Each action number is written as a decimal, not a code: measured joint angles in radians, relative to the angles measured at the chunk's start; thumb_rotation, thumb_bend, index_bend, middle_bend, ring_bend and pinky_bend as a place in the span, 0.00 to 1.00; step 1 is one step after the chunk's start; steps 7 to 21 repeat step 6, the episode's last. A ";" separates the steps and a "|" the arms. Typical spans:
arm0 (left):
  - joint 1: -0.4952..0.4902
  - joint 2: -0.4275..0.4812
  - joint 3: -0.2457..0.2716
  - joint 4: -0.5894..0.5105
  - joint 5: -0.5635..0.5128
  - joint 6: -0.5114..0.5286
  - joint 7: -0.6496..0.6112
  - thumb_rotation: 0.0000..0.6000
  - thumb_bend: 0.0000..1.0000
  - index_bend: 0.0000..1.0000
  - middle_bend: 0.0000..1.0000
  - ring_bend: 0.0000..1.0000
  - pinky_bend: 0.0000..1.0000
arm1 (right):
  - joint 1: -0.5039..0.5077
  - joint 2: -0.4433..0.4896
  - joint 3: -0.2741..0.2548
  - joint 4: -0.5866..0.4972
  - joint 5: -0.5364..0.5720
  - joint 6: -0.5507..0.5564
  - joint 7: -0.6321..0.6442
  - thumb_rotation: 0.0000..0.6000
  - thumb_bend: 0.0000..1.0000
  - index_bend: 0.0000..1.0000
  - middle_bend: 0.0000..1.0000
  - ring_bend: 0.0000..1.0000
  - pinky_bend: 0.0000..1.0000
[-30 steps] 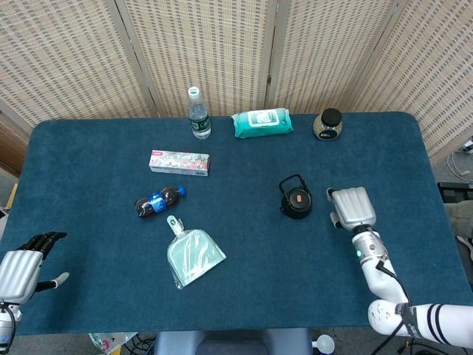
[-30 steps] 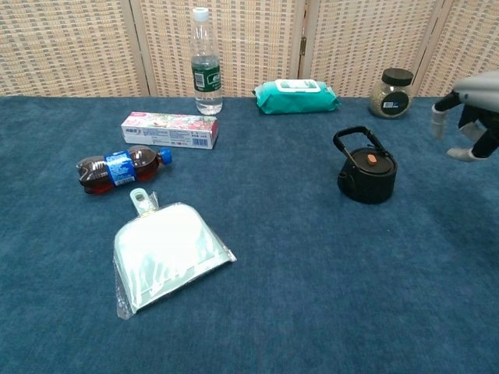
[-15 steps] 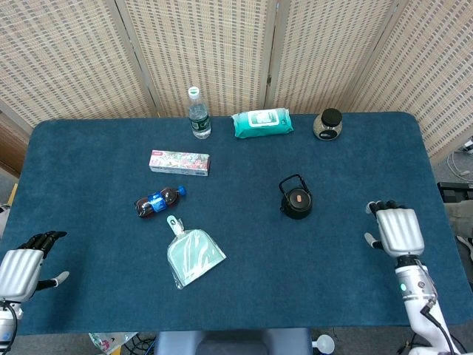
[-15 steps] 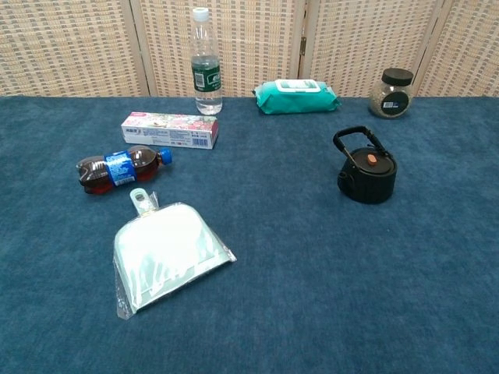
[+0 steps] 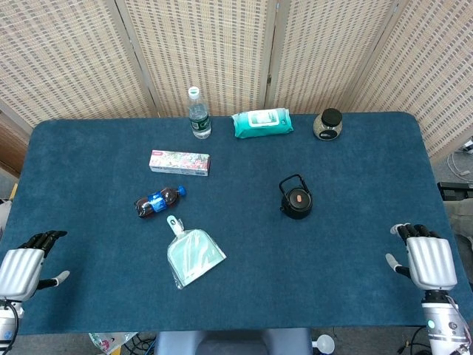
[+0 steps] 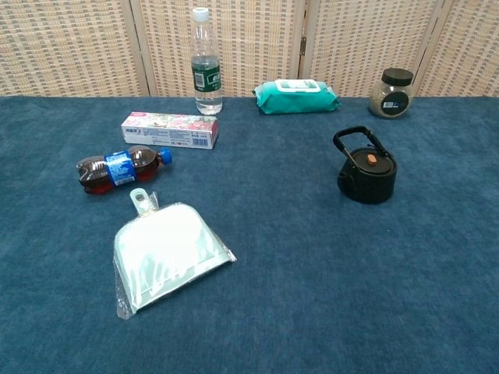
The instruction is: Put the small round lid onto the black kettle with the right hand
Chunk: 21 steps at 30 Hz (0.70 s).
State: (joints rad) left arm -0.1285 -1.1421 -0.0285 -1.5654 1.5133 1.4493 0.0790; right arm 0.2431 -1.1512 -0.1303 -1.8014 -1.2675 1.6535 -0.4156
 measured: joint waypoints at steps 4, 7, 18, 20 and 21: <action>-0.004 -0.003 0.000 0.000 -0.001 -0.008 0.007 1.00 0.11 0.22 0.28 0.27 0.50 | -0.031 0.007 0.008 0.009 -0.021 -0.006 0.035 1.00 0.20 0.39 0.42 0.34 0.49; -0.007 -0.006 0.001 0.000 -0.002 -0.016 0.014 1.00 0.11 0.22 0.28 0.27 0.50 | -0.040 0.011 0.013 0.013 -0.025 -0.012 0.049 1.00 0.20 0.39 0.42 0.34 0.49; -0.007 -0.006 0.001 0.000 -0.002 -0.016 0.014 1.00 0.11 0.22 0.28 0.27 0.50 | -0.040 0.011 0.013 0.013 -0.025 -0.012 0.049 1.00 0.20 0.39 0.42 0.34 0.49; -0.007 -0.006 0.001 0.000 -0.002 -0.016 0.014 1.00 0.11 0.22 0.28 0.27 0.50 | -0.040 0.011 0.013 0.013 -0.025 -0.012 0.049 1.00 0.20 0.39 0.42 0.34 0.49; -0.007 -0.006 0.001 0.000 -0.002 -0.016 0.014 1.00 0.11 0.22 0.28 0.27 0.50 | -0.040 0.011 0.013 0.013 -0.025 -0.012 0.049 1.00 0.20 0.39 0.42 0.34 0.49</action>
